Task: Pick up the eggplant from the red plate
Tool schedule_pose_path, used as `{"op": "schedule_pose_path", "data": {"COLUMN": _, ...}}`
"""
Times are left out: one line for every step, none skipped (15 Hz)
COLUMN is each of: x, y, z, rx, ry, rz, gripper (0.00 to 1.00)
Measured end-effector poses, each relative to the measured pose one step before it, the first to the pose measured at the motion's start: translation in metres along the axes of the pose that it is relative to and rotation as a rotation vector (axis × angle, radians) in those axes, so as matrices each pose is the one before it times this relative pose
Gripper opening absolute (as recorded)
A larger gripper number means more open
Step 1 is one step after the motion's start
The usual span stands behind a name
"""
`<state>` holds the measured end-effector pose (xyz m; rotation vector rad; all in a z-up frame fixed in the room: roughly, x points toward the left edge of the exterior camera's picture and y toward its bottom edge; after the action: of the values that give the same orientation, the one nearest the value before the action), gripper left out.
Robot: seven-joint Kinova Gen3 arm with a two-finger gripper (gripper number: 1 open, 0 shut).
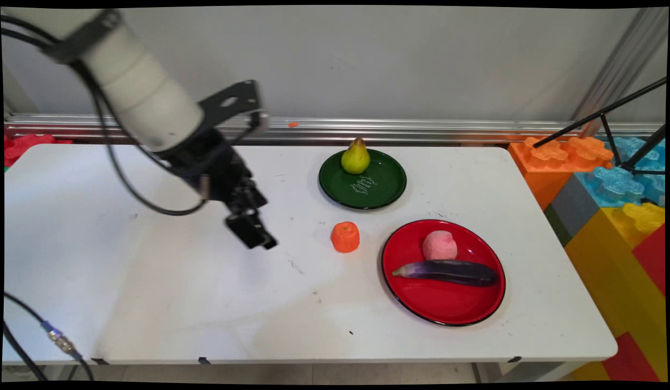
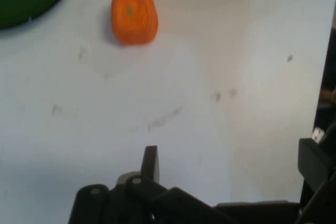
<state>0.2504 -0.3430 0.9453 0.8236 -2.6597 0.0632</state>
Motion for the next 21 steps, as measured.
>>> {"op": "schedule_pose_path", "data": {"x": 0.01085, "y": 0.00308, "z": 0.00742, "rx": -0.00028, "ry": 0.00903, "rz": 0.00525, "gripper": 1.0}}
{"op": "schedule_pose_path", "data": {"x": 0.00892, "y": 0.00254, "z": 0.00652, "rx": -0.00036, "ry": 0.00853, "rz": 0.00493, "gripper": 1.0}}
{"op": "schedule_pose_path", "data": {"x": 0.00565, "y": 0.00156, "z": 0.00422, "rx": -0.00036, "ry": 0.00548, "rz": 0.00319, "gripper": 1.0}}
{"op": "schedule_pose_path", "data": {"x": 0.00833, "y": 0.00219, "z": 0.00651, "rx": -0.0009, "ry": 0.0093, "rz": 0.00551, "gripper": 1.0}}
{"op": "schedule_pose_path", "data": {"x": 0.00919, "y": 0.00213, "z": 0.00749, "rx": -0.00069, "ry": 0.01198, "rz": 0.00627, "gripper": 1.0}}
{"op": "schedule_pose_path", "data": {"x": 0.00862, "y": 0.00153, "z": 0.00739, "rx": -0.00029, "ry": 0.01314, "rz": 0.00697, "gripper": 1.0}}
{"op": "schedule_pose_path", "data": {"x": 0.00658, "y": 0.00071, "z": 0.00629, "rx": 0.00064, "ry": 0.01315, "rz": 0.00554, "gripper": 1.0}}
{"op": "schedule_pose_path", "data": {"x": 0.00684, "y": 0.00041, "z": 0.00681, "rx": 0.00175, "ry": 0.01726, "rz": 0.00628, "gripper": 1.0}}
{"op": "schedule_pose_path", "data": {"x": 0.00522, "y": 0.00022, "z": 0.00659, "rx": 0.00116, "ry": 0.01945, "rz": 0.00565, "gripper": 1.0}}
{"op": "schedule_pose_path", "data": {"x": 0.00357, "y": 0.00012, "z": 0.00552, "rx": 0.00061, "ry": 0.01822, "rz": 0.00613, "gripper": 1.0}}
{"op": "schedule_pose_path", "data": {"x": 0.00221, "y": 0.0003, "z": 0.00631, "rx": -0.00153, "ry": 0.02082, "rz": 0.00592, "gripper": 1.0}}
{"op": "schedule_pose_path", "data": {"x": 0.00068, "y": 0.00011, "z": 0.00551, "rx": -0.00122, "ry": 0.0178, "rz": 0.00534, "gripper": 1.0}}
{"op": "schedule_pose_path", "data": {"x": 0.00001, "y": 0.00021, "z": 0.00653, "rx": -0.0026, "ry": 0.02227, "rz": 0.00577, "gripper": 1.0}}
{"op": "schedule_pose_path", "data": {"x": -0.00048, "y": 0.00013, "z": 0.0046, "rx": -0.00221, "ry": 0.01523, "rz": 0.00358, "gripper": 1.0}}
{"op": "schedule_pose_path", "data": {"x": -0.00074, "y": 0.00025, "z": 0.00572, "rx": -0.00428, "ry": 0.01961, "rz": 0.00527, "gripper": 1.0}}
{"op": "schedule_pose_path", "data": {"x": -0.00113, "y": 0.00026, "z": 0.00667, "rx": -0.0059, "ry": 0.02108, "rz": 0.00615, "gripper": 1.0}}
{"op": "schedule_pose_path", "data": {"x": -0.0012, "y": 0.0, "z": 0.00572, "rx": -0.00543, "ry": 0.01687, "rz": 0.00506, "gripper": 1.0}}
{"op": "schedule_pose_path", "data": {"x": -0.00157, "y": -0.0005, "z": 0.00576, "rx": -0.00451, "ry": 0.01494, "rz": 0.00457, "gripper": 1.0}}
{"op": "schedule_pose_path", "data": {"x": -0.00216, "y": -0.00099, "z": 0.00762, "rx": -0.00576, "ry": 0.01644, "rz": 0.00613, "gripper": 1.0}}
{"op": "schedule_pose_path", "data": {"x": -0.00207, "y": -0.00123, "z": 0.00574, "rx": -0.0043, "ry": 0.00982, "rz": 0.00285, "gripper": 1.0}}
{"op": "schedule_pose_path", "data": {"x": -0.00241, "y": -0.00162, "z": 0.00652, "rx": -0.00504, "ry": 0.01104, "rz": 0.00349, "gripper": 1.0}}
